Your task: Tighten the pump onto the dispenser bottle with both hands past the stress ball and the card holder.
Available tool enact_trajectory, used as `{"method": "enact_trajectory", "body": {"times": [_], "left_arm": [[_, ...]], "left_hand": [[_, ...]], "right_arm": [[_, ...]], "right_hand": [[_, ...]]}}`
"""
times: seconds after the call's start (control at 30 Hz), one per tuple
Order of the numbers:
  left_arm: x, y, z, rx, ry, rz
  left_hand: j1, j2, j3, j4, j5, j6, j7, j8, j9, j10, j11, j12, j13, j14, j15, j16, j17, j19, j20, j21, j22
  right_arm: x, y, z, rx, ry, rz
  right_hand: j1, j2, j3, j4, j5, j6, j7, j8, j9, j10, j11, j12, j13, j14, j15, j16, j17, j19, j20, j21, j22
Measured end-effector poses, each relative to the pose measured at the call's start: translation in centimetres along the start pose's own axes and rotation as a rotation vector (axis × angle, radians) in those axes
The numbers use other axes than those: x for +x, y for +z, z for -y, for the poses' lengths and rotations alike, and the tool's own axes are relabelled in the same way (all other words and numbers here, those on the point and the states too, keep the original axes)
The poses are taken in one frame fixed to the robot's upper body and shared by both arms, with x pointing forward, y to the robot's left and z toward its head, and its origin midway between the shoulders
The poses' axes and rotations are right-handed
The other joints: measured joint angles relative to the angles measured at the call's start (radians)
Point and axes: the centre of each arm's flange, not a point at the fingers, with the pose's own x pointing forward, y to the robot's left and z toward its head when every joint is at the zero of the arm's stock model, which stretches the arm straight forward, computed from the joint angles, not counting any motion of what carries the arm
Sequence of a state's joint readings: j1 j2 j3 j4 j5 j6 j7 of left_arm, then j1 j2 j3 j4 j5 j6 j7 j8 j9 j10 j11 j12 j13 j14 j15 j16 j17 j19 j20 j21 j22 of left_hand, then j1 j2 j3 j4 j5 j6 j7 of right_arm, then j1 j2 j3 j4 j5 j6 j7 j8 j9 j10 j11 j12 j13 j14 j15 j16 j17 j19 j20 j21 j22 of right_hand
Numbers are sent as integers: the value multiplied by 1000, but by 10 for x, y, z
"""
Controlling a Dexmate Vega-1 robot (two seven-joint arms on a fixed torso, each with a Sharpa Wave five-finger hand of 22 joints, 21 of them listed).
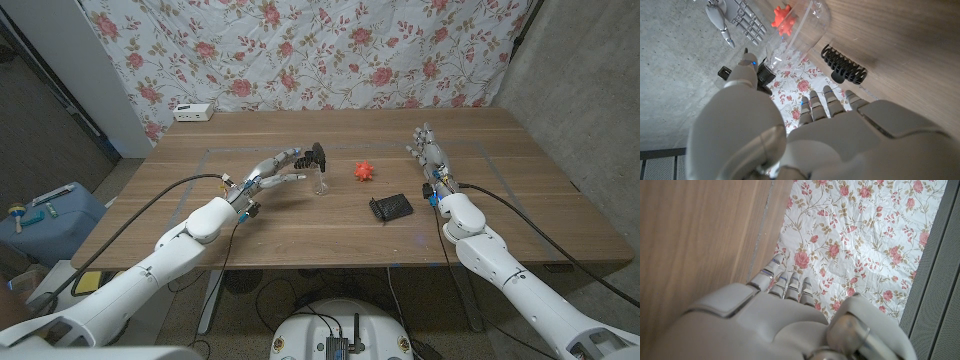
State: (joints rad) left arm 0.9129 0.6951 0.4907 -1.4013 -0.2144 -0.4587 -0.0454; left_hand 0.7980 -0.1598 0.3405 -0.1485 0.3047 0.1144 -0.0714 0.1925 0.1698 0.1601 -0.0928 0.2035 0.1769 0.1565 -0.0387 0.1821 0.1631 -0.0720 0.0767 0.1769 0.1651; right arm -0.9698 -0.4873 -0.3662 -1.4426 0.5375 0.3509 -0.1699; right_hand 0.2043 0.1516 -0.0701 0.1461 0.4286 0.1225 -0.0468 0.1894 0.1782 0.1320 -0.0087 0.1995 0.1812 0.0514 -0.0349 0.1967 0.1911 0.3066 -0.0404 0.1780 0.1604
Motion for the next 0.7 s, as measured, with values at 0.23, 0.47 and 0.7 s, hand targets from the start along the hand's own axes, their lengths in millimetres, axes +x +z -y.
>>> {"method": "enact_trajectory", "body": {"times": [0.23,0.47,0.7], "left_arm": [[7,-4,4,-3,-3,3],[15,-8,8,-10,-15,3],[25,-12,11,-15,-31,3]], "left_hand": [[4,4,-13,1,0,13,-2,0,0,14,-4,0,0,19,-2,0,0,5,-10,5,0],[10,9,-23,6,7,25,-4,0,0,30,-6,0,0,31,0,0,0,6,-16,5,0],[21,6,-41,6,7,40,0,0,0,43,-7,4,0,55,-2,0,0,6,-16,5,0]], "right_arm": [[1,-2,-2,4,-3,-7],[1,-7,-4,10,-9,-18],[3,-10,-6,14,-3,-27]], "right_hand": [[0,0,4,-4,-4,13,18,0,-2,29,9,0,0,43,12,15,-5,-20,0,0,0],[4,-4,4,-4,-7,18,35,0,-2,36,16,0,0,52,10,15,-5,-27,1,0,0],[4,-4,4,-4,-7,18,35,0,-1,36,16,0,0,52,10,15,-5,-32,0,0,0]]}}
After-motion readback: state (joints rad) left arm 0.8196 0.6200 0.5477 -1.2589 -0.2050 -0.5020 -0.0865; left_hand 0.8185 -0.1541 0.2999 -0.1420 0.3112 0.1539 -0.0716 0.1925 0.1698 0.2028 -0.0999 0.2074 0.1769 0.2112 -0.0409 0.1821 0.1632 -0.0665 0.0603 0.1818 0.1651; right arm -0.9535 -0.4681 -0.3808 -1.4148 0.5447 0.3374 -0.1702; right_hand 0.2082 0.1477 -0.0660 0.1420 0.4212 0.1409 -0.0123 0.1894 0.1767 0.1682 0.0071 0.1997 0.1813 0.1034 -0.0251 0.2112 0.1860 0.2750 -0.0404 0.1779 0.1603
